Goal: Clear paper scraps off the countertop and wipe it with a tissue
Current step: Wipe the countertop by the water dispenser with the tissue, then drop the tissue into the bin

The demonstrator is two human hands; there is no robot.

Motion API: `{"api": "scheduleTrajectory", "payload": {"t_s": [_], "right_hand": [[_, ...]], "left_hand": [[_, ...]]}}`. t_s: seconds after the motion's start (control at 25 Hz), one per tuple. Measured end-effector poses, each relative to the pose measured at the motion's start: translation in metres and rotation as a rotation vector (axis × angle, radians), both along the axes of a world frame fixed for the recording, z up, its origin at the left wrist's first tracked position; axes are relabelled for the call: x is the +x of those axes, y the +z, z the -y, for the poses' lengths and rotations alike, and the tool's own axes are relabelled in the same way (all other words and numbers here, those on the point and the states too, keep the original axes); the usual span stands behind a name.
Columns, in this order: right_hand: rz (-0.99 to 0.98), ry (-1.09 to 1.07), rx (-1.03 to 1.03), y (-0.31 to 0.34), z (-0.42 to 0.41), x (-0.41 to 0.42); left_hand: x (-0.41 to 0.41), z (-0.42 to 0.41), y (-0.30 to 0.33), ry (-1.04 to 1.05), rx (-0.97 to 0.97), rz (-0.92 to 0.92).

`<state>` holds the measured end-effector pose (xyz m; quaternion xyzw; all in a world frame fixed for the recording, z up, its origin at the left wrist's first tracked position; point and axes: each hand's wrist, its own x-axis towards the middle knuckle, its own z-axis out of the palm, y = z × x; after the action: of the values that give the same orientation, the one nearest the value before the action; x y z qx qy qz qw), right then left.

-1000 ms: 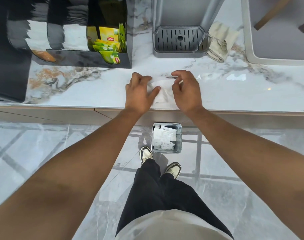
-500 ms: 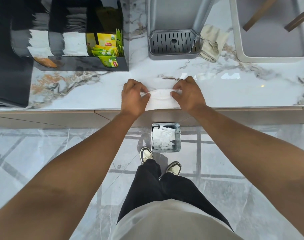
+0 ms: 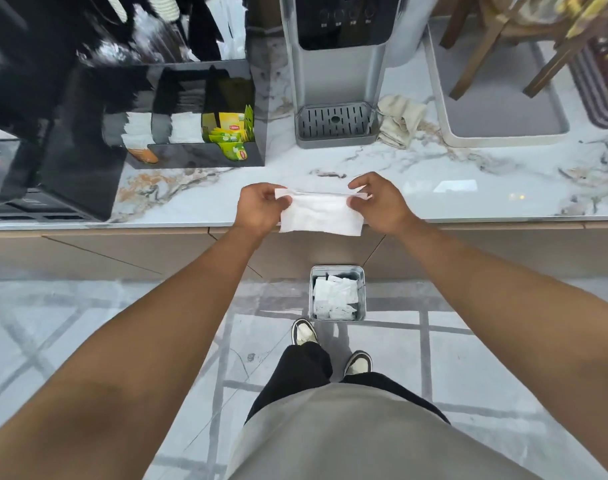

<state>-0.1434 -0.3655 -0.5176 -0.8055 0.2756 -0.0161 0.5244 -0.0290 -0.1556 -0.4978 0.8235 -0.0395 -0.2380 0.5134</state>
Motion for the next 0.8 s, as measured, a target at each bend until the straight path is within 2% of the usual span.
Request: {"api": "scheduleTrajectory", "payload": {"t_s": [0.24,0.36,0.56,0.64,0.8], "right_hand": [[0.046,-0.169,0.282,0.012,0.000,-0.037],[0.022,-0.207,0.292,0.015,-0.002,-0.052],[-0.032,-0.247,0.359,0.008,-0.010,-0.075],[-0.076,-0.266,0.325,0.000,-0.012,-0.084],[-0.134,-0.344,0.390,-0.037,-0.018,-0.100]], "left_hand": [[-0.048,-0.011,0.006,0.143,-0.042,-0.012],[-0.067,-0.009,0.004,0.173,0.001,0.019],[-0.092,-0.006,-0.006,0.189,-0.023,-0.058],[-0.098,-0.006,-0.019,0.186,0.023,-0.105],[-0.107,-0.013,-0.069,0.125,0.135,-0.150]]}}
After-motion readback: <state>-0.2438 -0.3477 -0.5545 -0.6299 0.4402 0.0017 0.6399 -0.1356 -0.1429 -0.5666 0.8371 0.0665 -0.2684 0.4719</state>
